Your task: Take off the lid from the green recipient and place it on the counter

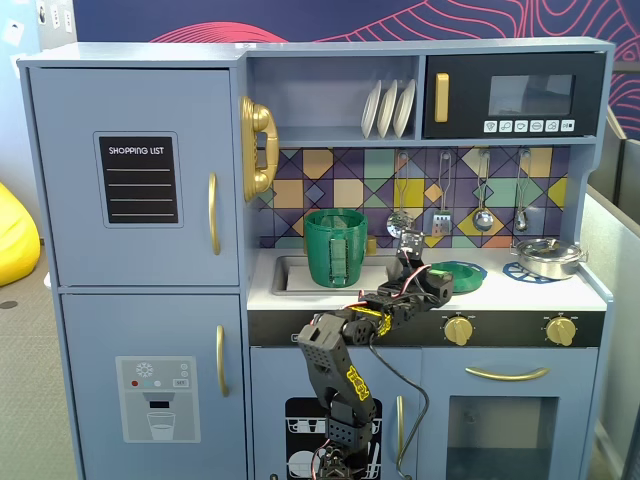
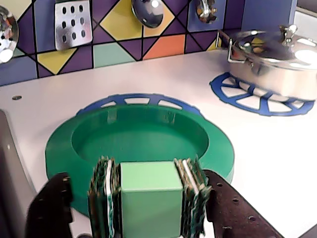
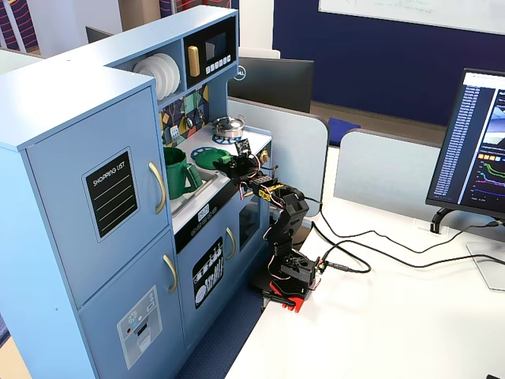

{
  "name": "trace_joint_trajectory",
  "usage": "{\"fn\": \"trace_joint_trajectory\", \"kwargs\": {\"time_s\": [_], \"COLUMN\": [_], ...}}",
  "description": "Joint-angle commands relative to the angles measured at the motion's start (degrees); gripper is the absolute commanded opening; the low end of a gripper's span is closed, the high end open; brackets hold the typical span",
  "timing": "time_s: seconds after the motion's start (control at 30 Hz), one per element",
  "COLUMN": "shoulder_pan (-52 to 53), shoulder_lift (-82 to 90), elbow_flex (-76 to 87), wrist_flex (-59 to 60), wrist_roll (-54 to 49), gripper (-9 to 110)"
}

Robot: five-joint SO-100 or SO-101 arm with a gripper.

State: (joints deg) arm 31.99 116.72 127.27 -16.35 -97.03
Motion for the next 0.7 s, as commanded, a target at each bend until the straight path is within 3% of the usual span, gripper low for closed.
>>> {"fn": "trace_joint_trajectory", "kwargs": {"time_s": [0.0,0.13,0.4,0.53,0.67], "shoulder_pan": [-0.7,-2.2,-11.9,-17.8,-20.9], "shoulder_lift": [10.5,23.0,46.1,52.6,57.9], "elbow_flex": [-2.5,-2.9,-0.5,6.3,15.6], "wrist_flex": [5.8,19.3,59.5,71.2,75.2], "wrist_roll": [0.7,0.0,0.1,-1.7,-1.7], "gripper": [29,29,28,27,25]}}
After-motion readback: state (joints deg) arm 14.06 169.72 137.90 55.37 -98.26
